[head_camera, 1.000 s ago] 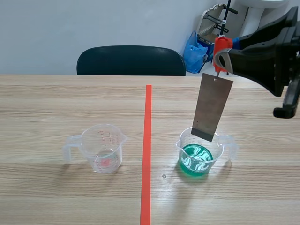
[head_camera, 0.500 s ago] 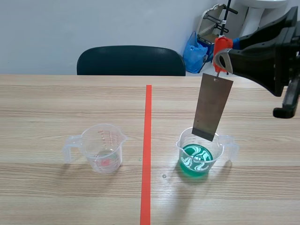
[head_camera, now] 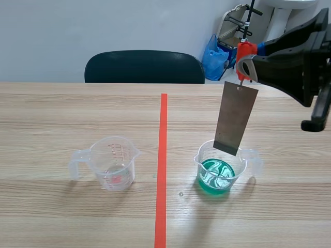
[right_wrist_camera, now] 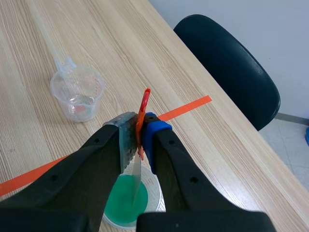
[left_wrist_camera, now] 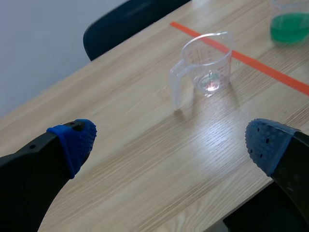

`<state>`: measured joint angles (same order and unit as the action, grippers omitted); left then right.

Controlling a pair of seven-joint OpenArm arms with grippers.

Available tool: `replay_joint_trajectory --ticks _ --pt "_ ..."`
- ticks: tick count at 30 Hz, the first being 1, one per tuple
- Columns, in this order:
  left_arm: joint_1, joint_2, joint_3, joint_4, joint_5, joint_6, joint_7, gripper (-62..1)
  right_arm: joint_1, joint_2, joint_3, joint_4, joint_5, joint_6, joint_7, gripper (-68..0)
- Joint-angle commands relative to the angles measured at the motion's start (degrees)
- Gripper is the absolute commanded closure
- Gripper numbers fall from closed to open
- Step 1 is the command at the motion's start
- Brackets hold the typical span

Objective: Do the redox reaction experiment

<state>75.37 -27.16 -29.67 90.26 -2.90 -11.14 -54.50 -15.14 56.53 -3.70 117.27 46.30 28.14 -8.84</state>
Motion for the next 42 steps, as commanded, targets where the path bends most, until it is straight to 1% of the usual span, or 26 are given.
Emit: replay_joint_trajectory --ticks 1,3,6,8,11,13,42 --pt "0.07 -0.20 -0.59 0.92 -0.83 -0.09 -0.66 -62.3 0.57 0.28 1.03 0.22 0.44 -0.22 1.11 -0.6" --pt "0.07 -0.22 -0.59 0.94 -1.64 0.11 -0.52 -62.3 0.57 0.28 1.03 0.22 0.44 -0.22 1.14 -0.6" --pt "0.07 -0.20 -0.59 0.94 -3.74 1.77 -1.49 -62.3 0.57 0.28 1.03 0.22 0.44 -0.22 1.29 -0.6" --pt "0.07 -0.17 -0.59 0.94 -4.20 3.08 -2.27 -62.3 0.57 0.28 1.03 0.22 0.46 -0.22 1.31 -0.6" --pt "0.07 -0.17 -0.59 0.94 -4.09 3.06 -2.91 -62.3 0.57 0.28 1.03 0.22 0.46 -0.22 1.31 -0.6" --pt "0.07 -0.17 -0.59 0.92 -3.26 3.06 -2.86 -62.3 0.57 0.28 1.03 0.22 0.46 -0.22 1.31 -0.6" --pt "0.07 -0.20 -0.59 0.83 -3.26 3.04 -2.01 -62.3 0.57 0.28 1.03 0.22 0.63 -0.22 1.33 -0.6"
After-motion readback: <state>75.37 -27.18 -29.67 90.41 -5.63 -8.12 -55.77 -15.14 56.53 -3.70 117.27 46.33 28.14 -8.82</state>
